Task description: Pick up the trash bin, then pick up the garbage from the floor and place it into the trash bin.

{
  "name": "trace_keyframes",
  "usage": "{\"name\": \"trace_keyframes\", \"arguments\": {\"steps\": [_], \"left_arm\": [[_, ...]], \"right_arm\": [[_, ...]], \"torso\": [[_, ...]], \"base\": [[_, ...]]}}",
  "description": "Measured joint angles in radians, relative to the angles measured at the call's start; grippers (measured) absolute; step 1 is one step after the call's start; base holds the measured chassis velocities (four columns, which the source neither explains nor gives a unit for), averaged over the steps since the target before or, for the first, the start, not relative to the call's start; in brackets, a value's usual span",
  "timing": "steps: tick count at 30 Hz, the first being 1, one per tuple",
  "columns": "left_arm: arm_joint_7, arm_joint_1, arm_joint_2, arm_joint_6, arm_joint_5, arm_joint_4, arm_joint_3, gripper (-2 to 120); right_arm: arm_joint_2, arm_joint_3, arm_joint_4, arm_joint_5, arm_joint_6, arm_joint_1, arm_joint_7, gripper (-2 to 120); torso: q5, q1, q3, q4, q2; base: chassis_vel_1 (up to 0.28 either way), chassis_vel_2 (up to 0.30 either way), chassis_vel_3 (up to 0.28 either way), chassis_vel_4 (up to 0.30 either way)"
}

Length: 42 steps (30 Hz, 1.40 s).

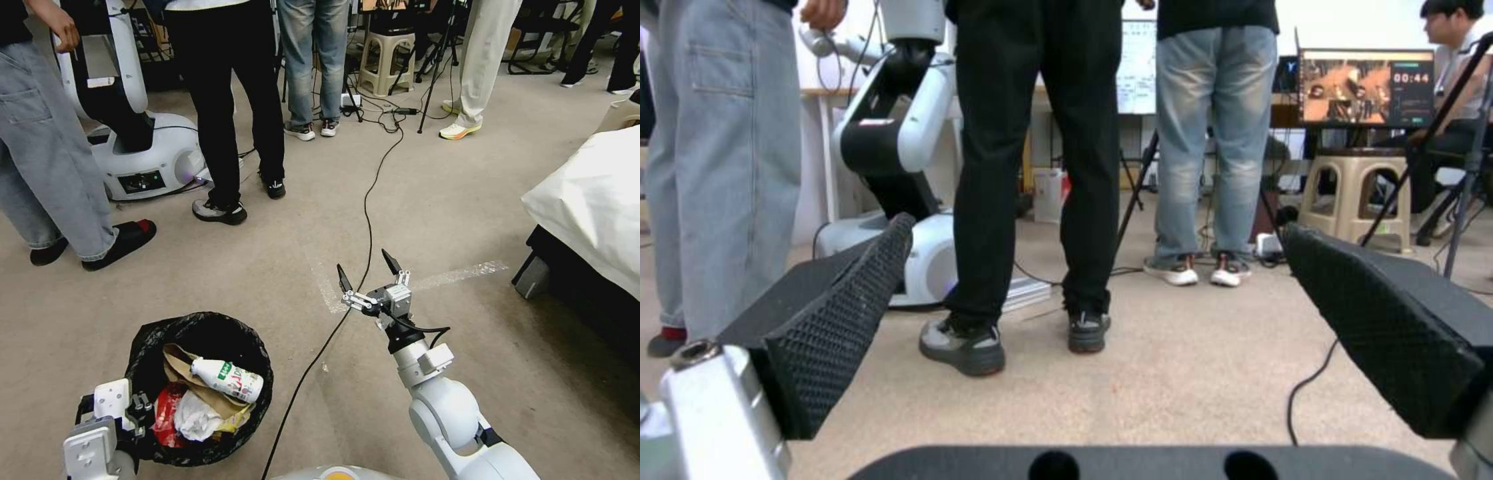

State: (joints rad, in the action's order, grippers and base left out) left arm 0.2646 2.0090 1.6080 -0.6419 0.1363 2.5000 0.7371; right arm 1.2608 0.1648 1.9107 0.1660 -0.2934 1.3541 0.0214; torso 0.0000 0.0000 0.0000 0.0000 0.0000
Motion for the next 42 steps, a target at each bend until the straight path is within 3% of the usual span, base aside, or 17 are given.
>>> {"name": "trace_keyframes", "arguments": {"steps": [12,22,30,42], "left_arm": [[0.041,-0.041,0.0,-0.088,0.158,-0.021,0.025,1],[0.046,-0.129,0.0,-0.084,0.186,-0.153,0.054,1],[0.046,-0.177,0.0,-0.074,0.188,-0.192,0.06,1],[0.023,-0.215,0.0,-0.051,0.235,-0.211,0.07,47]], "right_arm": [[-0.003,0.027,0.011,-0.006,-0.023,0.035,-0.013,100],[-0.008,0.029,0.02,-0.034,-0.042,0.067,-0.023,100],[-0.012,0.036,0.021,-0.039,-0.045,0.073,-0.029,100],[-0.002,0.014,0.021,-0.061,-0.046,0.086,-0.039,100]], "torso": [[0.0,0.0,0.0,0.0,0.0],[0.0009,0.0,0.0,0.0003,0.0],[0.0007,0.0,0.0,0.0003,0.0],[-0.0008,0.0,0.0,-0.0002,0.0]], "base": [[0.0,0.0,0.0,0.0],[0.0,0.0,0.0,0.0],[0.0,0.0,0.0,0.0],[0.0,0.0,0.0,0.0]]}}
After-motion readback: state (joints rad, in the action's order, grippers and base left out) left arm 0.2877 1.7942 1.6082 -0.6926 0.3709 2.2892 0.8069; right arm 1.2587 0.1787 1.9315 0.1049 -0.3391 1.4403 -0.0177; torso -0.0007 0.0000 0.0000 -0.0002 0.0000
